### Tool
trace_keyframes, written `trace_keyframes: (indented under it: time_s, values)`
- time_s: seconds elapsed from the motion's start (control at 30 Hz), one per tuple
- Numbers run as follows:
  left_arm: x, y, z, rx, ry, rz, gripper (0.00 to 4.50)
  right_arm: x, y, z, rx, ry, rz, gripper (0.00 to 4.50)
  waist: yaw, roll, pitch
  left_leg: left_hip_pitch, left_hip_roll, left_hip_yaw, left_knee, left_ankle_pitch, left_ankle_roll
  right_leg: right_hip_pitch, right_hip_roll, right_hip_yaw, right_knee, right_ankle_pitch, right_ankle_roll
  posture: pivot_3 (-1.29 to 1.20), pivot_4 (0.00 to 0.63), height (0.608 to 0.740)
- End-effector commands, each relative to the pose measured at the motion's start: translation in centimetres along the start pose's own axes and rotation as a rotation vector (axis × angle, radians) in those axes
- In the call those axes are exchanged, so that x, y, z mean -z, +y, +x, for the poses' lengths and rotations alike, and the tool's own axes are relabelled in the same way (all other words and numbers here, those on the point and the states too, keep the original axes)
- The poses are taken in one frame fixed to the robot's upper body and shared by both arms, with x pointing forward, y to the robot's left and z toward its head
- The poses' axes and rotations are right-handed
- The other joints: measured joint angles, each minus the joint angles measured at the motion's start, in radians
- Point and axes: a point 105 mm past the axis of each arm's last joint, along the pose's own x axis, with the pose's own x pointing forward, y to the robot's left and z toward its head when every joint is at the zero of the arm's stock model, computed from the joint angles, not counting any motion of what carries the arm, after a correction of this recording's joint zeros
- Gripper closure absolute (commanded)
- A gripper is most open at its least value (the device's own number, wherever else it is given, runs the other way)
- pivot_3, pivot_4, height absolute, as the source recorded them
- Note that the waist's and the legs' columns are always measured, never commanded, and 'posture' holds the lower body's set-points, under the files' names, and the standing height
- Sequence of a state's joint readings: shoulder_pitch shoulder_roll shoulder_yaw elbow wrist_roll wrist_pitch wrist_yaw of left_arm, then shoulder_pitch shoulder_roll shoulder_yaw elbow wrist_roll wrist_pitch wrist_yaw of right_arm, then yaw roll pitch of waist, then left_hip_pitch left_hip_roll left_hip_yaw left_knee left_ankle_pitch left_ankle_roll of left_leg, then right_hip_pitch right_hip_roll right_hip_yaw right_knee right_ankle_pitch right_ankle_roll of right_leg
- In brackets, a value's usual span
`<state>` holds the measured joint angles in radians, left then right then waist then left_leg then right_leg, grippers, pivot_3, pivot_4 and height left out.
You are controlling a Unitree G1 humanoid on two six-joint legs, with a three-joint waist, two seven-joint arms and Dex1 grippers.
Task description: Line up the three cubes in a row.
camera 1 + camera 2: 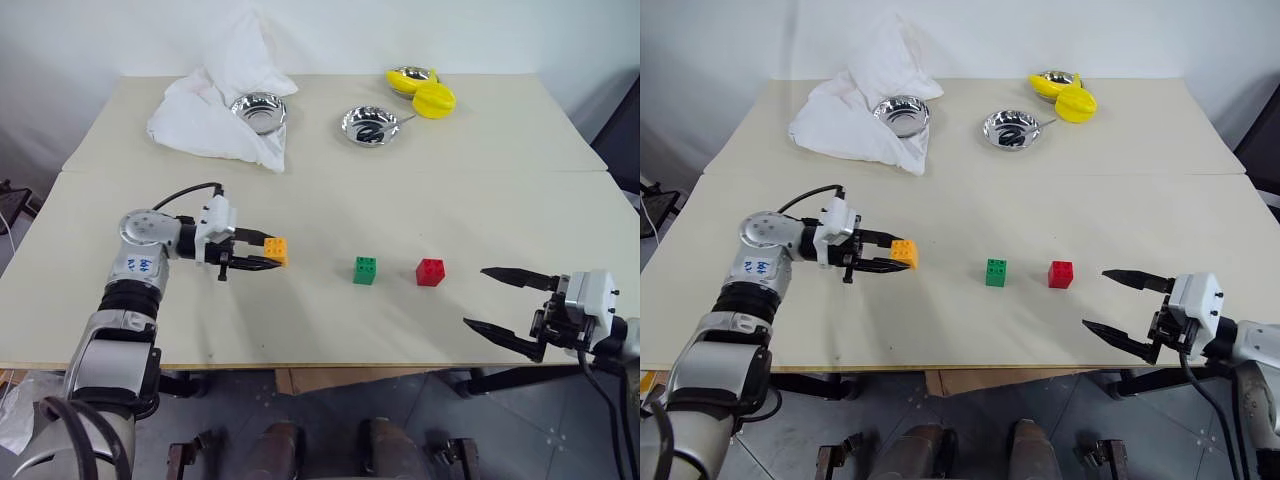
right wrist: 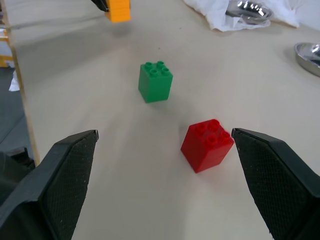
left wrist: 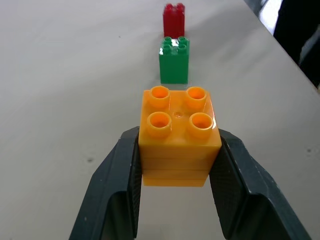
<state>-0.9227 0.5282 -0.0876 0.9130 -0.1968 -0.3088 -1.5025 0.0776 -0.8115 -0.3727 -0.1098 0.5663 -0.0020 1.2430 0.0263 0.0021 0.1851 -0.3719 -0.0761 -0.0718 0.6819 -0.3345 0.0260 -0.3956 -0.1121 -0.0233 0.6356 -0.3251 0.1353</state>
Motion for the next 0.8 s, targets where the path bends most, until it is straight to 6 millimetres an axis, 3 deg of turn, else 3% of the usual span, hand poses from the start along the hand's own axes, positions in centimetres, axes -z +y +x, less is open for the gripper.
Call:
trace_keyframes:
  time_s: [0.03,0.2,0.37,0.8]
  values:
    - [0.9,-1.2,1.6,0.16,0.077,0.04,3.01,-1.5,0.6,-1.2,-0.036,0.005,-0.024,0.0,0.001,0.0,0.0,0.0,0.0,0.0,0.0,0.0,0.0,0.0,0.0,0.0,0.0,0.0,0.0,0.0,0.15,0.74]
    - [1.2,-1.2,3.3,0.177,0.063,0.032,3.01,-1.3,1.1,-2.8,-0.04,0.065,0.0,0.0,-0.001,-0.003,0.002,-0.001,-0.001,0.0,0.0,0.0,0.002,0.0,0.002,0.0,0.002,0.0,0.001,0.0,0.15,0.74]
    - [1.5,-0.9,4.1,0.161,0.091,0.035,3.01,-1.2,1.3,-2.8,-0.023,0.062,0.004,0.0,-0.002,-0.003,0.002,-0.001,0.0,0.001,0.0,0.0,0.001,0.0,0.001,0.0,0.001,0.0,0.001,0.0,0.15,0.74]
    - [1.7,1.2,2.7,-0.019,0.111,-0.003,3.01,-1.0,1.6,-2.3,-0.013,0.048,0.007,0.0,-0.001,-0.003,0.002,0.0,0.0,0.001,0.001,0.0,0.001,0.0,0.001,0.001,0.001,0.0,0.001,0.0,0.15,0.74]
